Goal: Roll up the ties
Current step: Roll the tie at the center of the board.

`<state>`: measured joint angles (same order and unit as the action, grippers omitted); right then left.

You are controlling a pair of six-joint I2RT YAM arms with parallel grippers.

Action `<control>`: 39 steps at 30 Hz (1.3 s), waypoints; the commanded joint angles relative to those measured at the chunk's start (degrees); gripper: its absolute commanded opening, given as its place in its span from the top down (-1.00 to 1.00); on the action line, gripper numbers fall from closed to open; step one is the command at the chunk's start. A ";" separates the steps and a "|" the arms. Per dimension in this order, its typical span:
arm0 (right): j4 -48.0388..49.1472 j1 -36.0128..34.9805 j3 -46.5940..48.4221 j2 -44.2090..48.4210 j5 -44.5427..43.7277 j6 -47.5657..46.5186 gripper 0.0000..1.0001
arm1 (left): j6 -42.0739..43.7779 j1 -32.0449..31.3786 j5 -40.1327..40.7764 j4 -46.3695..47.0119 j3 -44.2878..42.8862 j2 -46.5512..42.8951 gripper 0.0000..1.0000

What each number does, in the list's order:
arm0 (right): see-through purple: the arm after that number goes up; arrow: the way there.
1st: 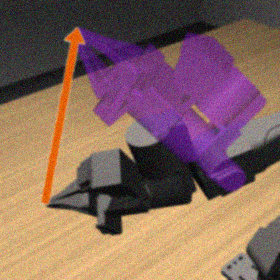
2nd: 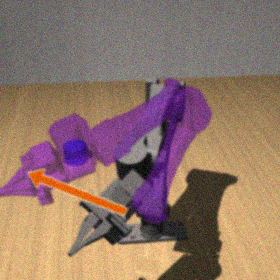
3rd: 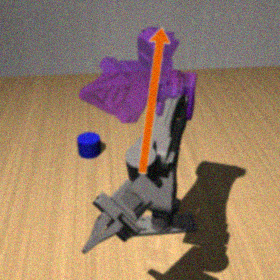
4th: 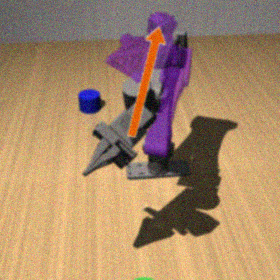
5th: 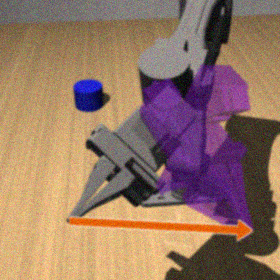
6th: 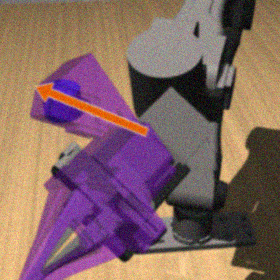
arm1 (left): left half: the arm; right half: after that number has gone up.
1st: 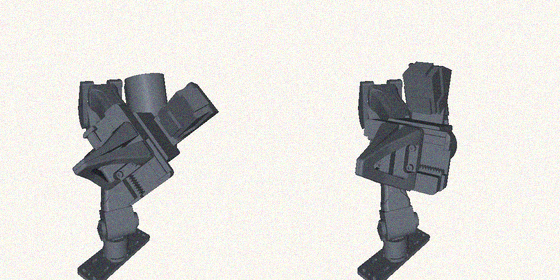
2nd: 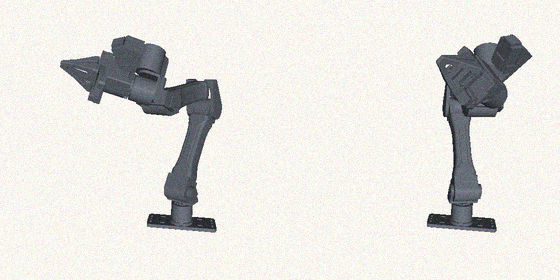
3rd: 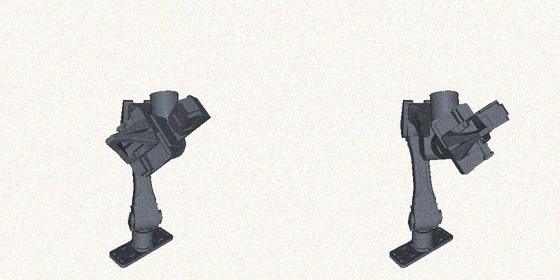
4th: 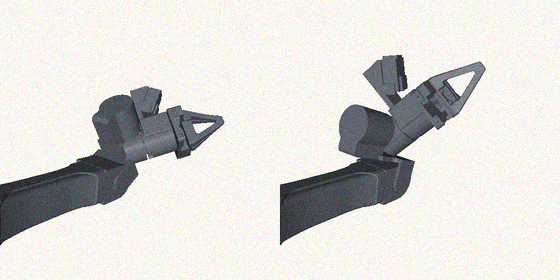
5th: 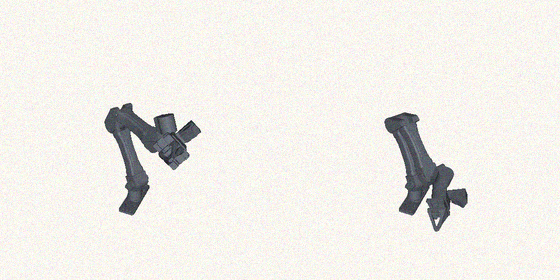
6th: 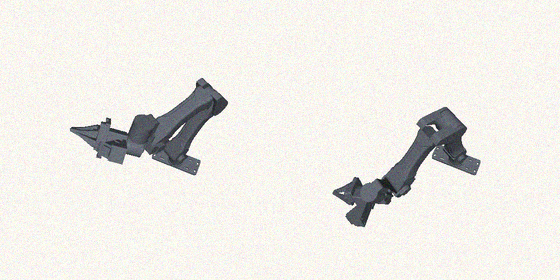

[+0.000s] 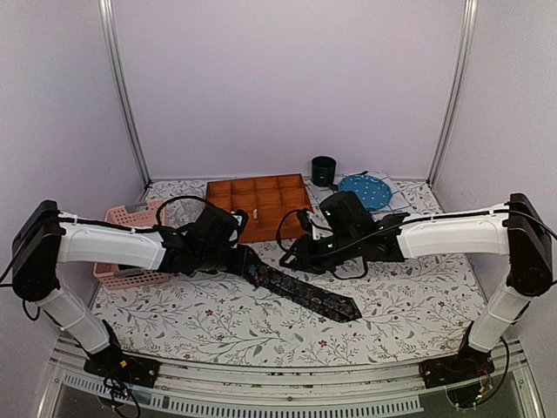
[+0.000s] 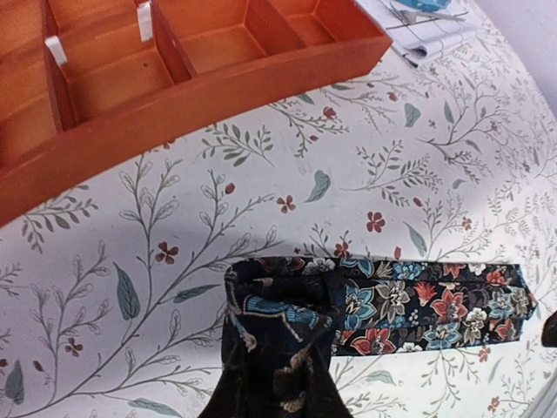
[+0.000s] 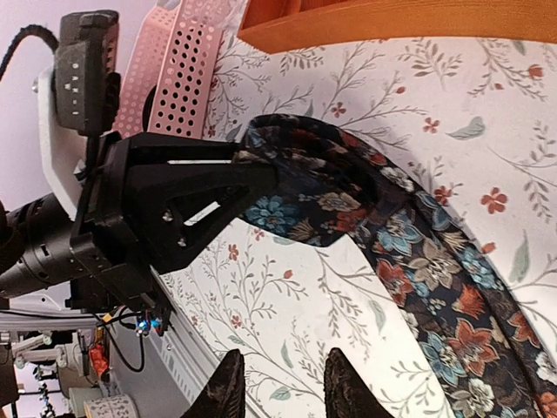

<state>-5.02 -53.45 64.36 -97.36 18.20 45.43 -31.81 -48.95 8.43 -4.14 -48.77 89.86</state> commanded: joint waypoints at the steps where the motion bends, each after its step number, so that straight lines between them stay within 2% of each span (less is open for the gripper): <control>1: -3.49 0.70 -5.73 9.14 -7.60 -0.80 0.38 | 3.76 -3.84 12.32 -5.14 -3.98 2.37 1.00; 5: -3.23 1.17 -11.02 11.15 -9.07 0.11 0.38 | 6.17 -8.03 21.53 -9.77 -8.21 6.57 1.00; 17: 0.75 1.78 -19.74 12.76 -9.09 3.34 0.38 | 9.49 -15.56 37.43 -16.71 -17.12 18.13 1.00; 27: 2.43 2.91 -23.68 13.83 -9.83 4.07 0.38 | 11.73 -19.47 34.23 -14.55 -19.82 21.29 0.98; 29: 3.16 3.14 -24.43 13.53 -9.47 4.52 0.38 | 12.02 -19.54 32.09 -13.38 -19.87 21.24 0.85; 32: 4.03 3.39 -25.47 13.28 -9.28 4.90 0.38 | 12.53 -19.63 28.65 -11.85 -20.08 20.97 0.45; 34: 4.37 3.48 -26.00 13.22 -9.23 5.09 0.37 | 12.53 -19.68 26.91 -11.51 -20.46 21.05 0.26; 39: 4.12 3.95 -26.51 14.16 -9.23 5.22 0.38 | 13.18 -19.84 22.85 -8.83 -20.08 21.49 -0.04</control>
<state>-2.07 -50.13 38.59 -88.18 9.34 50.19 -19.33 -67.79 36.05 -15.68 -67.90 110.26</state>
